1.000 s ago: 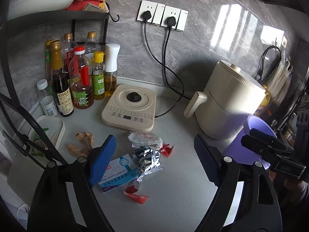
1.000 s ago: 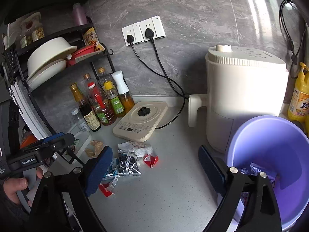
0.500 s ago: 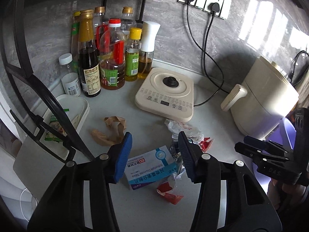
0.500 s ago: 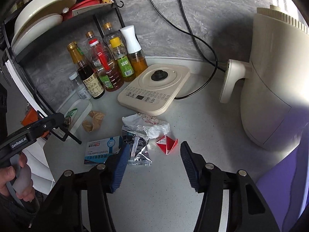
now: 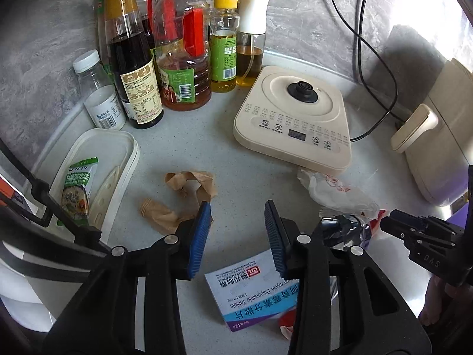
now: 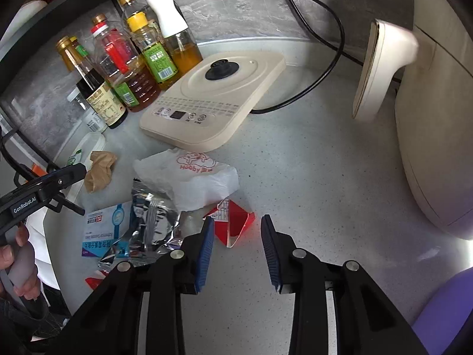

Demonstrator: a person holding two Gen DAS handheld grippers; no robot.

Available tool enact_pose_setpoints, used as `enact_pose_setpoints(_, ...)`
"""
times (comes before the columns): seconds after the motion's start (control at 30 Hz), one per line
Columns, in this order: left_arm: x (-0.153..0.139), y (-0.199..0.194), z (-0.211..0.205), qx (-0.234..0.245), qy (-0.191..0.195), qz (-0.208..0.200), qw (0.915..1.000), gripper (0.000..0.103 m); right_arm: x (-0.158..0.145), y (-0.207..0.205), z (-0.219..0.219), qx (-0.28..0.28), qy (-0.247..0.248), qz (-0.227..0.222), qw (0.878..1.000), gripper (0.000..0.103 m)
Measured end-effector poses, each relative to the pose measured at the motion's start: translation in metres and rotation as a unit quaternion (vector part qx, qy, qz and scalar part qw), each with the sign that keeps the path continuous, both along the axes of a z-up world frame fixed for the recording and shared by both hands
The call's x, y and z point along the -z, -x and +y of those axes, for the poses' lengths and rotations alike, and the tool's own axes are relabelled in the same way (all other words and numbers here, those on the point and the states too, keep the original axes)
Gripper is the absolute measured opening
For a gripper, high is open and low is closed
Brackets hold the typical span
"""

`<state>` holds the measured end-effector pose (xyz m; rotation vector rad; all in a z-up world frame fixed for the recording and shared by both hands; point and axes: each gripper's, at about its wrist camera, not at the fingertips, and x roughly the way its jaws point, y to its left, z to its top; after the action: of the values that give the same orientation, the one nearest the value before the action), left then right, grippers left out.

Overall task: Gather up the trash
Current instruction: 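Move both tools back over the remaining trash on the counter, then grasp the brown paper with the left tool while the right tool grasps a red wrapper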

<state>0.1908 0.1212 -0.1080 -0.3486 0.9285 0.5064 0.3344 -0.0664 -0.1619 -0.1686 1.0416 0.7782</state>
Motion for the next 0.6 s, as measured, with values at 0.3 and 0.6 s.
enact_pose_setpoints(0.3, 0.029, -0.019, 0.019, -0.009, -0.005, 0.050, 0.9987, 0.033, 0.011, -0.016, 0.011, 0.004, 0.013, 0.006, 1.000, 0.017)
enact_pose_setpoints(0.6, 0.033, -0.018, 0.013, -0.011, 0.011, 0.049, 0.9987, 0.003, 0.001, -0.015, 0.001, 0.019, 0.010, -0.005, 1.000, 0.003)
